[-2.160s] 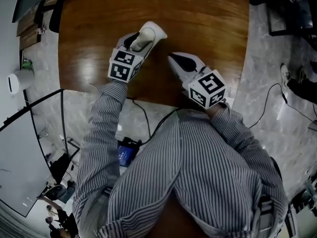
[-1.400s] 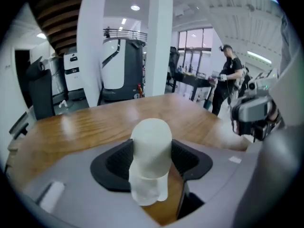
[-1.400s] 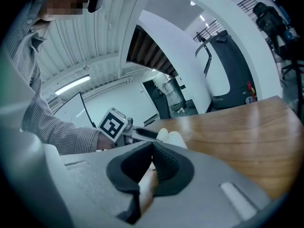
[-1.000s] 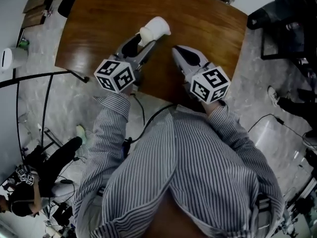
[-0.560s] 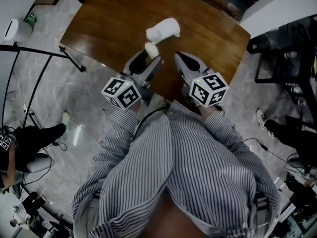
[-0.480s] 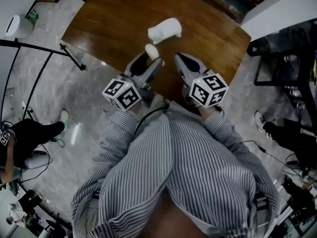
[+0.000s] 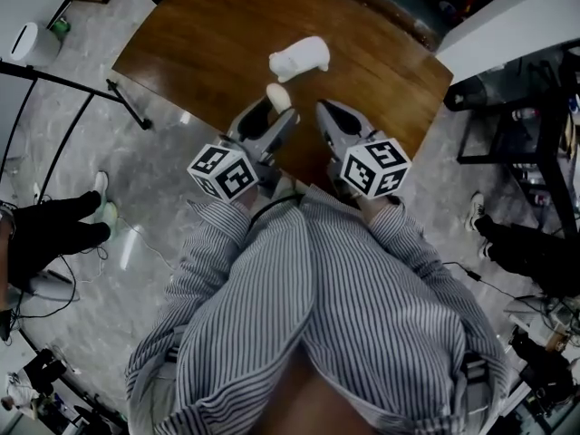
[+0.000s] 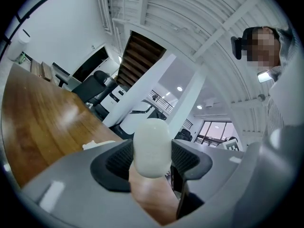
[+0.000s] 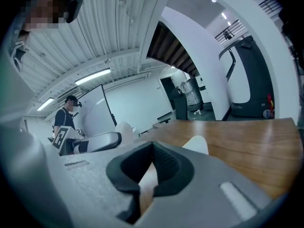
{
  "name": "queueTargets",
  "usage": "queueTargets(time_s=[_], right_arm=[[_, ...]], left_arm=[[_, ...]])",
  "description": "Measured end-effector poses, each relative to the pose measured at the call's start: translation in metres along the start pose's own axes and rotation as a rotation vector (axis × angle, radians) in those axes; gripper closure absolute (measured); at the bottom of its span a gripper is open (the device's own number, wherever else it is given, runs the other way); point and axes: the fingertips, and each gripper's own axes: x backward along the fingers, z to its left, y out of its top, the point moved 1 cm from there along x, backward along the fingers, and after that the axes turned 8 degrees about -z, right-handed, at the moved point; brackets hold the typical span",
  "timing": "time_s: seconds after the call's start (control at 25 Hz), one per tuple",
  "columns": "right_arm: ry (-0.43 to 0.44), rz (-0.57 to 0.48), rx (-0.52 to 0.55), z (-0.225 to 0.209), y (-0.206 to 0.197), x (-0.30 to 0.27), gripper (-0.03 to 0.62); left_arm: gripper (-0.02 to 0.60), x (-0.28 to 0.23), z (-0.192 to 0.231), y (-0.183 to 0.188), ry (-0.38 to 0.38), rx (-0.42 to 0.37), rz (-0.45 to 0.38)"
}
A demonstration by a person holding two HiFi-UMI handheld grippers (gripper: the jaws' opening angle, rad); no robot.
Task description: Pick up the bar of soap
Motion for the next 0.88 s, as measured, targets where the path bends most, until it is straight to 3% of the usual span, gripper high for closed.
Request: queueTargets(time_s=[0.88], right_arm=[[-0.01,0.019,-0.009,-0.0057,-0.0023,0.0013,0.592]], left_arm=[[0.321,-0.0069,-0.0006,-0.0076,0.001,0.038,0.045]])
